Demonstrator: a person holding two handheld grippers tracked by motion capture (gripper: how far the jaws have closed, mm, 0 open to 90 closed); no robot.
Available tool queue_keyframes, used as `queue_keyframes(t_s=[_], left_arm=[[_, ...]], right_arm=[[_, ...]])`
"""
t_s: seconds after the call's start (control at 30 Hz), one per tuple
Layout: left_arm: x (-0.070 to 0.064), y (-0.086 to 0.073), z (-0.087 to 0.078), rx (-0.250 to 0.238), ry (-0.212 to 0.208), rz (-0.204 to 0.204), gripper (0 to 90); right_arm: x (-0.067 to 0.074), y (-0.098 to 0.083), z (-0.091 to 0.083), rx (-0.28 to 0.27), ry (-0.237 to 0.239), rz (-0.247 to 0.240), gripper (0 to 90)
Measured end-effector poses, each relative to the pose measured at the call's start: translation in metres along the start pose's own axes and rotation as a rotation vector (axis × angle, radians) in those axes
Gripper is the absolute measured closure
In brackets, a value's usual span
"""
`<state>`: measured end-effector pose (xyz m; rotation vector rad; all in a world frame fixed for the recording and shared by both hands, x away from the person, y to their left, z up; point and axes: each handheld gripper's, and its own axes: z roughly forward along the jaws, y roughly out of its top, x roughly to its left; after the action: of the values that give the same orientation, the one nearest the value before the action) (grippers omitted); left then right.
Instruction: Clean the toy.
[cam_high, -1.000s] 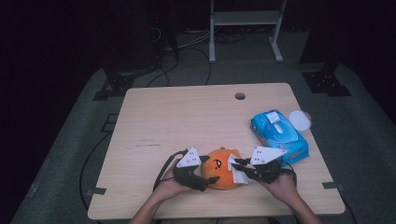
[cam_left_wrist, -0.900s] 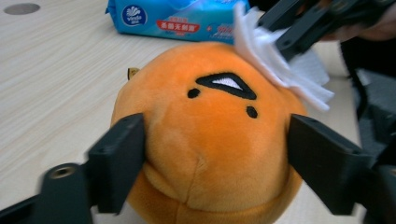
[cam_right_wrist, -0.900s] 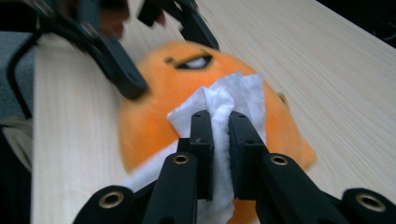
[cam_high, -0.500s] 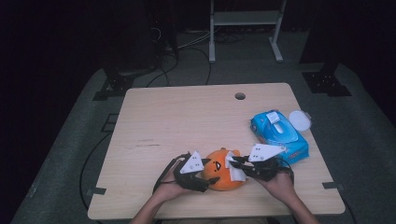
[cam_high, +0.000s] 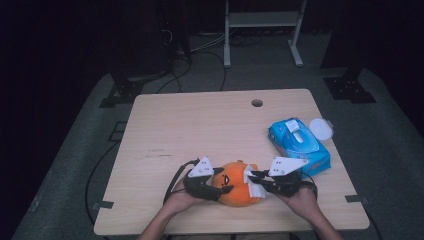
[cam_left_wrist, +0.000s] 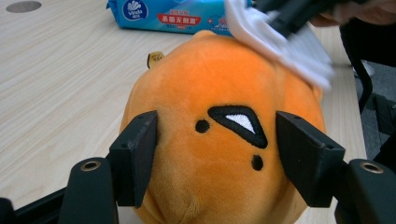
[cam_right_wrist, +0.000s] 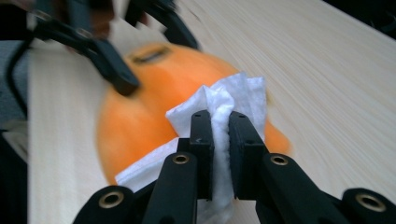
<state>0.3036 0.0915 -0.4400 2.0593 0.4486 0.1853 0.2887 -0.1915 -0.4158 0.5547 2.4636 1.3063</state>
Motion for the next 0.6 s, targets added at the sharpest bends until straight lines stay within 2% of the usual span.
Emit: queue_keyframes(t_s=[0.1, 0.17, 0.23, 0.3, 0.37, 0.47, 0.6], left_arm=[[0.001, -0.002, 0.000, -0.004, -0.007, -0.001, 32.8], [0.001, -0.003, 0.000, 0.002, 0.005, 0.004, 32.9], [0.000, -0.004, 0.001, 0.000, 0.015, 0.004, 32.6], [0.001, -0.005, 0.001, -0.006, 0.018, -0.002, 32.6], [0.001, -0.005, 0.000, -0.002, 0.017, -0.001, 32.7], [0.000, -0.005, 0.001, -0.006, 0.016, 0.006, 33.5], [-0.001, -0.005, 0.001, -0.005, 0.021, 0.022, 33.8]], right_arm=[[-0.008, -0.010, -0.005, 0.011, -0.012, 0.048, 80.3], [-0.007, -0.011, -0.006, 0.001, 0.002, 0.053, 80.4], [0.000, -0.007, -0.005, -0.013, 0.029, 0.023, 80.3], [0.007, -0.003, -0.002, -0.025, 0.076, -0.014, 80.3], [0.011, -0.001, 0.001, -0.009, 0.065, -0.041, 80.3], [0.000, -0.004, 0.000, -0.011, 0.058, 0.005, 80.3], [-0.019, -0.012, 0.002, 0.000, -0.010, 0.073, 80.3]])
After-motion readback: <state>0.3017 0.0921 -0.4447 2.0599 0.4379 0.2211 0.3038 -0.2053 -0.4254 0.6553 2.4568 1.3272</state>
